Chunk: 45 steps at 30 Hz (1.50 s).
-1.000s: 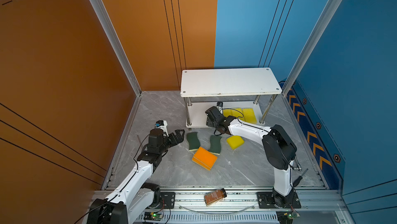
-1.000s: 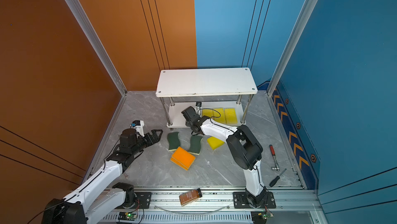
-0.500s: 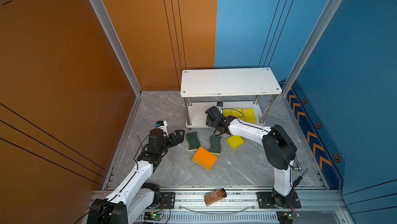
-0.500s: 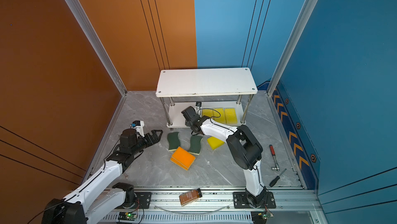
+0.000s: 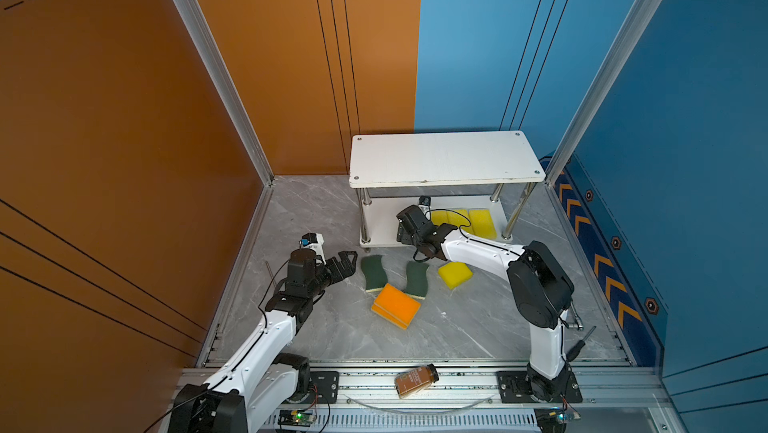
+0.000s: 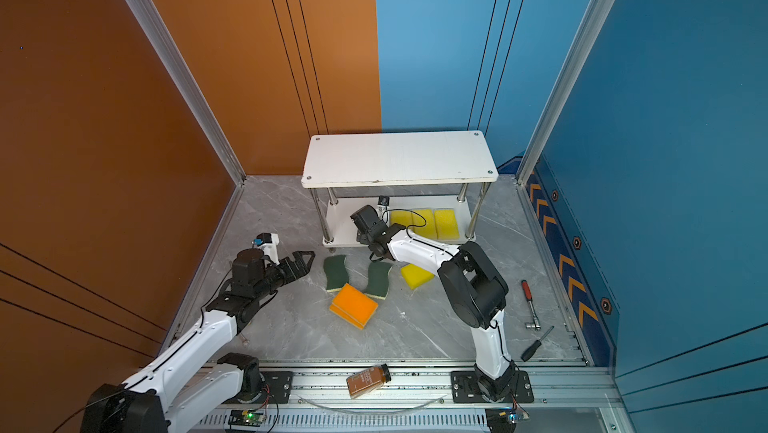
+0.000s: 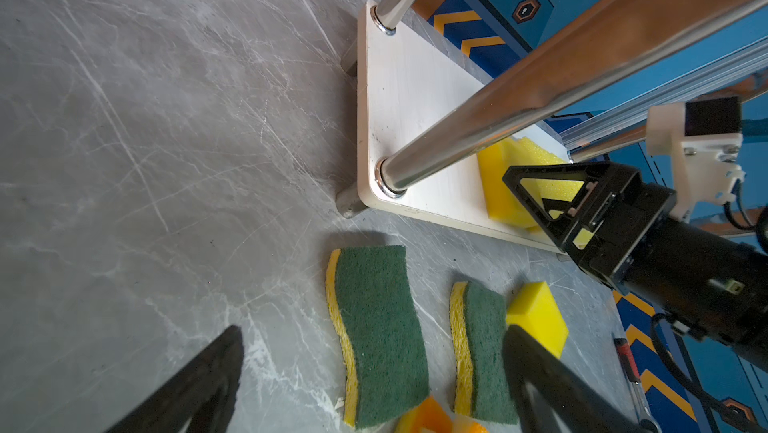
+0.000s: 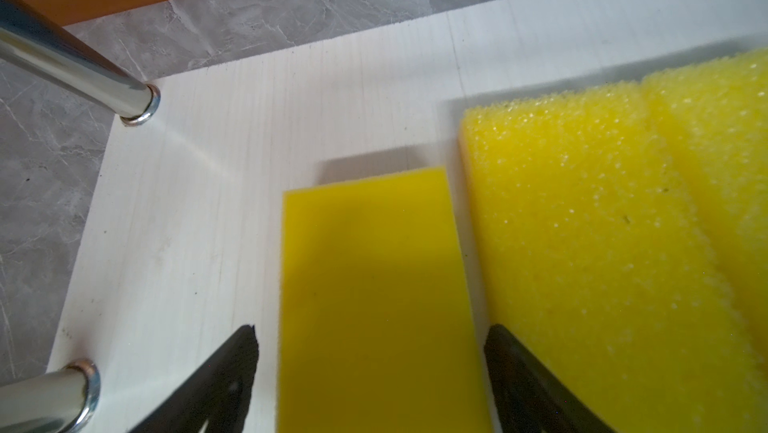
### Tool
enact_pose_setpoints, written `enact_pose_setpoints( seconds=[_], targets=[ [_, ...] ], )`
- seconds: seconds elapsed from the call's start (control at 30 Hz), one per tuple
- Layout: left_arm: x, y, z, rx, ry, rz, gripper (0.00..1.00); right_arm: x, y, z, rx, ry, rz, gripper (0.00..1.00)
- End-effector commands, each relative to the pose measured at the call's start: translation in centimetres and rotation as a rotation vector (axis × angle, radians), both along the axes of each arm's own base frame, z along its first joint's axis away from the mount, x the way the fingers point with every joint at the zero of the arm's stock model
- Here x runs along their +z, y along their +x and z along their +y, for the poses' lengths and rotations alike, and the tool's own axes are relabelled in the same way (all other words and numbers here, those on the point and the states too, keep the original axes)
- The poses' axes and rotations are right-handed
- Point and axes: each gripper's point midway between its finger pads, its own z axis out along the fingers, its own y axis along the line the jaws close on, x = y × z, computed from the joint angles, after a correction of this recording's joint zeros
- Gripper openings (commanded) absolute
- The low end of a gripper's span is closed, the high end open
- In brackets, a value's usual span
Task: Place and organize the cleaning sponges onto the shelf
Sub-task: 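Withdraw the right gripper from the shelf while the left arm reaches forward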
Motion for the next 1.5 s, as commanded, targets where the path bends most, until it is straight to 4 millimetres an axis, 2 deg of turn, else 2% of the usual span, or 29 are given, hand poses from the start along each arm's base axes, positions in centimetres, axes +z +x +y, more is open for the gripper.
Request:
enact_pose_setpoints(
  seconds=[0.0, 0.27, 0.5, 0.6, 0.73, 0.9, 1.07, 1.2, 1.33, 1.47],
  targets=[
    [-0.1, -0.1, 0.0, -0.012, 0.002, 0.001, 0.98, 1.7, 0.1, 0.4, 0.011, 0.008, -0.043, 0.86],
    [-0.2, -0.1, 0.1, -0.006, 0.003, 0.005, 0.98, 3.4, -0.7, 0.6, 0.068, 0.009, -0.082, 0.88],
    [-0.2, -0.1, 0.1, -0.007, 0.004, 0.006, 0.98, 6.2, -3.3, 0.3, 0.167, -0.029, -0.146, 0.92],
    [-0.3, -0.2, 0.0, -0.010, 0.008, 0.006, 0.98, 7.0, -4.4, -0.8, 0.183, -0.034, -0.158, 0.94],
    [-0.3, -0.2, 0.0, -0.012, 0.012, 0.003, 0.98, 7.7, -6.1, -3.4, 0.182, -0.068, -0.163, 0.98],
    [-0.3, -0.2, -0.4, -0.032, 0.015, -0.005, 0.98, 6.6, -7.4, -7.7, 0.145, -0.077, -0.111, 1.00],
    [0.6, -0.5, -2.5, -0.129, 0.047, -0.052, 0.98, 4.5, -8.1, -12.0, 0.064, 0.006, -0.023, 1.00],
    [1.8, -1.2, -5.3, -0.247, 0.099, -0.117, 0.98, 3.4, -8.7, -14.8, 0.000, 0.055, 0.018, 1.00],
    [3.1, -2.5, -8.6, -0.383, 0.143, -0.196, 0.98, 3.1, -9.2, -16.9, -0.047, 0.062, 0.031, 1.00],
    [5.5, -4.0, -11.7, -0.484, 0.211, -0.315, 0.98, 2.3, -9.5, -18.4, -0.085, 0.112, 0.071, 1.00]
  ],
)
